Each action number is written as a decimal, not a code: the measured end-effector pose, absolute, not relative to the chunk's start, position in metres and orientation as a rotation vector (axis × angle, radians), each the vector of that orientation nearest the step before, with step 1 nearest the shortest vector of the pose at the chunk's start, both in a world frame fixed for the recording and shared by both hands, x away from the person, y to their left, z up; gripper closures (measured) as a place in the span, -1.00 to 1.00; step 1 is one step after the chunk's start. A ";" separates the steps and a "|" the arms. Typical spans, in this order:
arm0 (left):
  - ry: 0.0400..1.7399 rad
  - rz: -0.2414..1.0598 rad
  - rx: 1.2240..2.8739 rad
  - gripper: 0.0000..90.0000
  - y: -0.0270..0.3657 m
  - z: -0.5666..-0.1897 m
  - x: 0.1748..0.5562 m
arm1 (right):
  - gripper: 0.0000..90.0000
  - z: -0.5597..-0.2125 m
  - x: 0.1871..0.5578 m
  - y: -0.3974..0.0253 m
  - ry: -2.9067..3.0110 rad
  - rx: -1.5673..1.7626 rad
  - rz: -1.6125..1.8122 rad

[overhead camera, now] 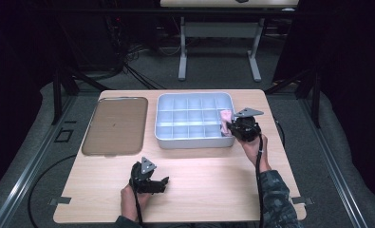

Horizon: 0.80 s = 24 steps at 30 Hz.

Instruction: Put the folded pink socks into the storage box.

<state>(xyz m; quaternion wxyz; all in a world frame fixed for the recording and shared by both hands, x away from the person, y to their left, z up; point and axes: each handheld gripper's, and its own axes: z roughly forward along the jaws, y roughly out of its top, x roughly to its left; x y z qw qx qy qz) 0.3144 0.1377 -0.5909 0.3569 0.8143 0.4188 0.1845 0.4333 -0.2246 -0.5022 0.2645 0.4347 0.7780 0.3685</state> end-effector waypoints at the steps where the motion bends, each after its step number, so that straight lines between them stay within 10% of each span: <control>1: 1.081 0.476 2.102 -0.73 0.138 -0.591 0.314 | 0.74 -0.503 0.434 -0.225 2.096 1.175 0.995; 24: 1.081 0.474 2.100 -0.72 0.138 -0.591 0.315 | 0.72 -0.518 0.438 -0.224 2.156 1.220 0.925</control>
